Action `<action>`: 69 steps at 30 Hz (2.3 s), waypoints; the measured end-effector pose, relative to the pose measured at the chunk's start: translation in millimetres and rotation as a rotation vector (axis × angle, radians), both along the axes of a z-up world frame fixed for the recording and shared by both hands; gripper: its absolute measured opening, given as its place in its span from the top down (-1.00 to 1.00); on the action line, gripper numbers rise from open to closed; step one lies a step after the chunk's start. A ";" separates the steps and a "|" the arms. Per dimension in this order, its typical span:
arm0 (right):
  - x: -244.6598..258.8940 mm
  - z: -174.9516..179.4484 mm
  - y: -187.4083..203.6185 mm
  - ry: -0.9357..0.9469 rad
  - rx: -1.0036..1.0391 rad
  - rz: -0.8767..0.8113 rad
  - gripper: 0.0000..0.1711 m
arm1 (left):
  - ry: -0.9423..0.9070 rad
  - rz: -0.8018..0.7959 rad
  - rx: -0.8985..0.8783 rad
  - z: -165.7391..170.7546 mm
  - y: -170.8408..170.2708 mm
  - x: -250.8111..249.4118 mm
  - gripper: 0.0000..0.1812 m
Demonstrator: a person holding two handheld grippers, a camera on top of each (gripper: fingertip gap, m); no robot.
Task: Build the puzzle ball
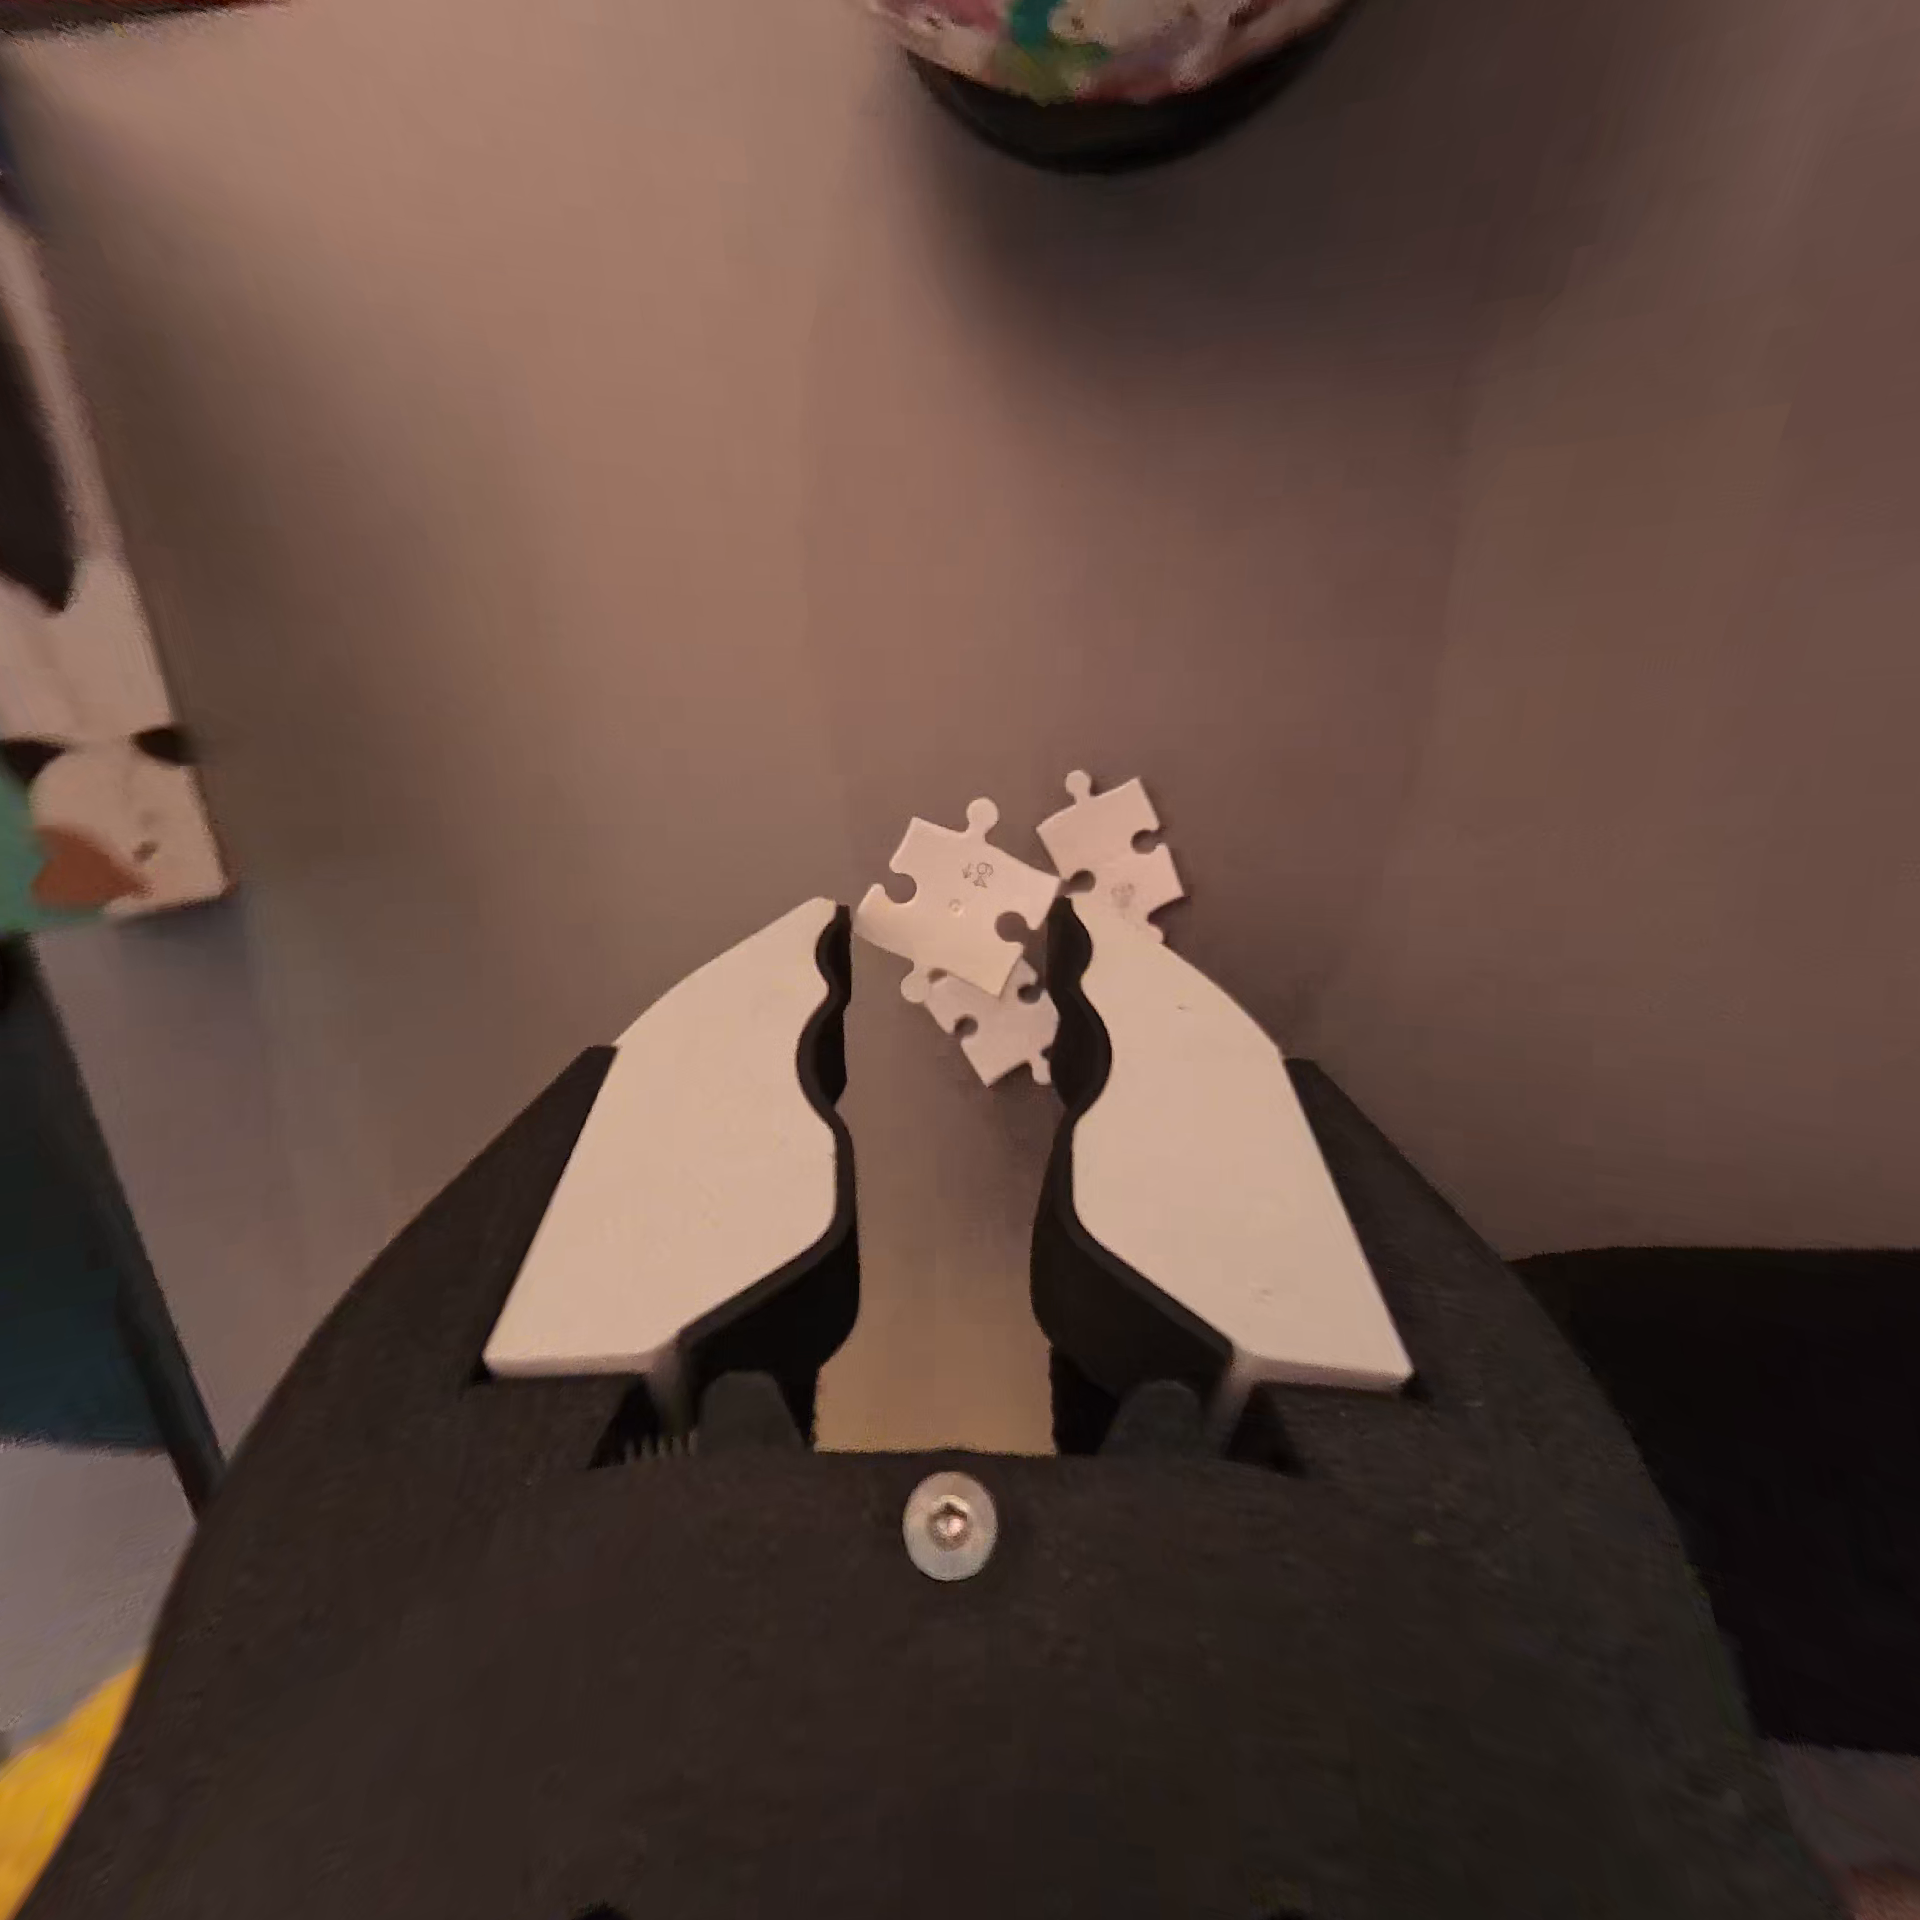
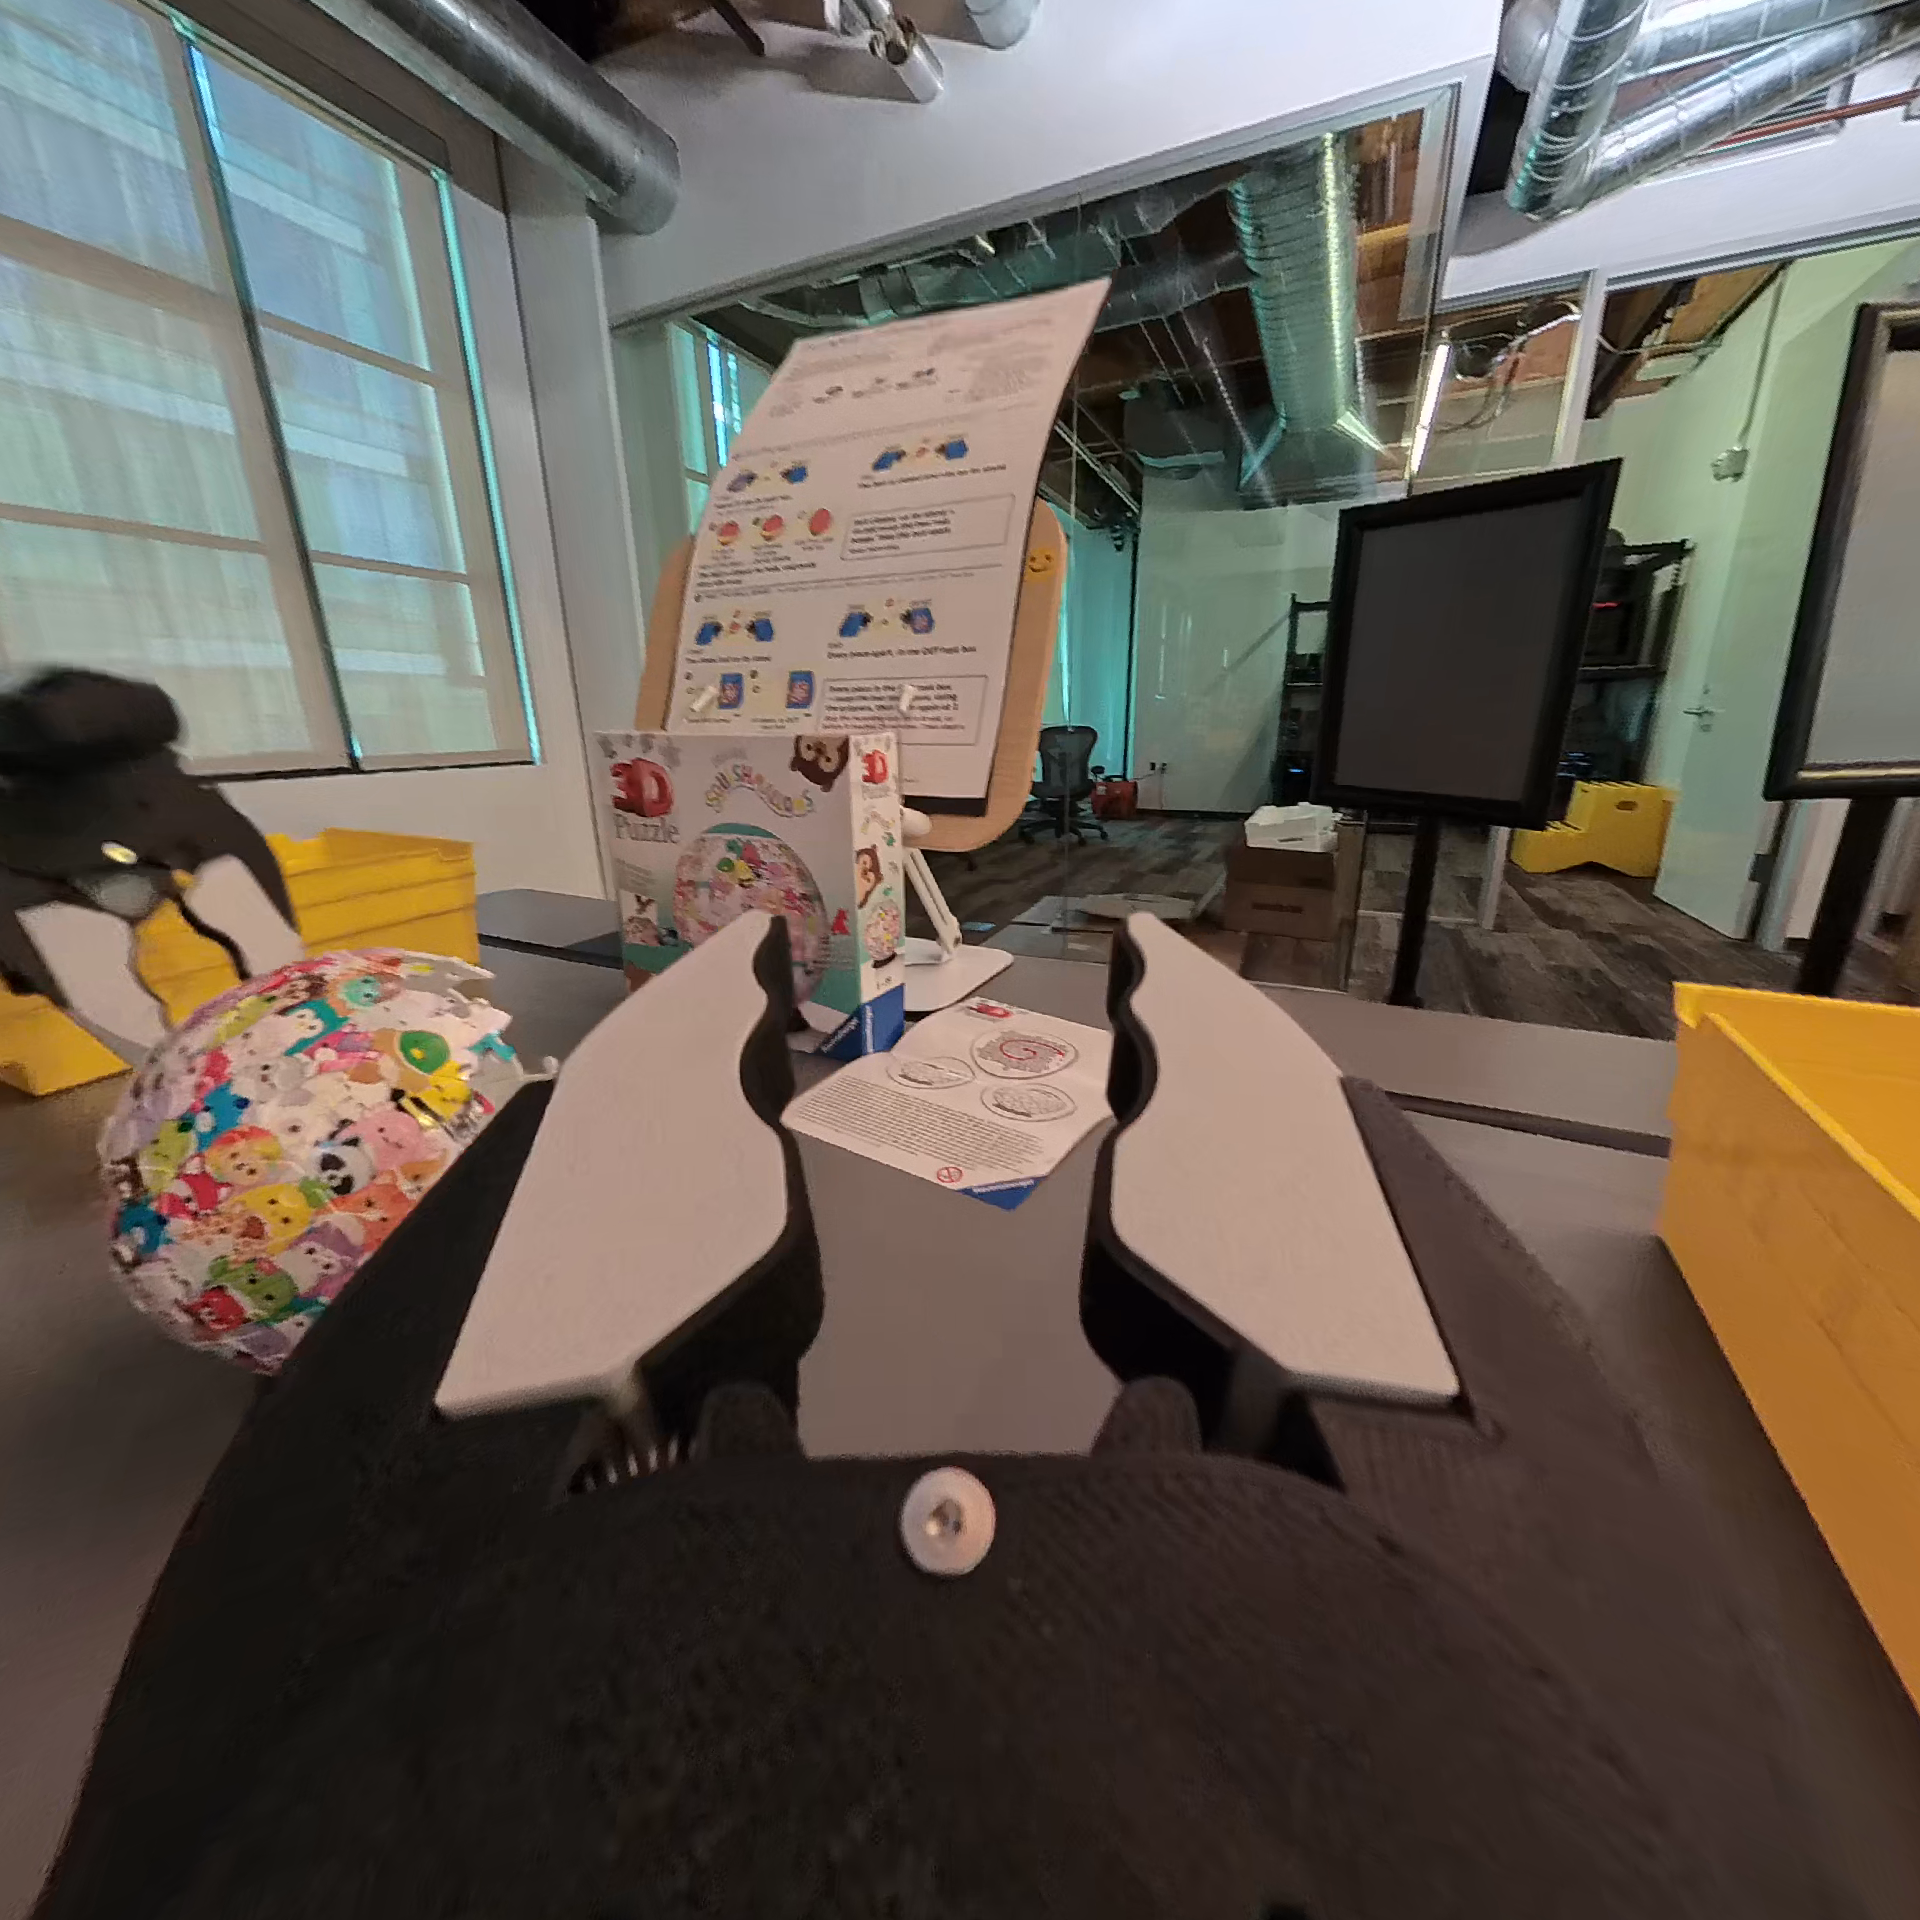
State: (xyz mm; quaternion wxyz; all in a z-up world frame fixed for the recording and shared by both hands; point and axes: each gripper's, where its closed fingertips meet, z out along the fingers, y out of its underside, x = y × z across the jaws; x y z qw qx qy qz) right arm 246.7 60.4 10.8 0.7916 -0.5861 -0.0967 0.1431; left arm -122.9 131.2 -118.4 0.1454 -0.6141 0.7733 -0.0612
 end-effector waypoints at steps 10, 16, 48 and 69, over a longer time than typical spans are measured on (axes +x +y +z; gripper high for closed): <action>-11.9 10.8 -12.1 0.068 0.047 0.117 0.30 | 0.109 -0.038 -0.115 -29.9 12.5 6.0 0.59; -3.5 20.2 -23.4 0.127 0.095 0.132 0.30 | -0.038 0.119 -0.084 16.8 34.7 6.3 0.46; 37.0 -4.8 -3.3 0.121 0.007 -0.087 0.31 | -0.345 1.041 0.241 86.3 129.5 -289.6 0.47; 23.1 -22.0 12.7 0.028 -0.086 -0.073 0.30 | -0.340 1.421 0.022 19.7 172.1 -295.6 0.41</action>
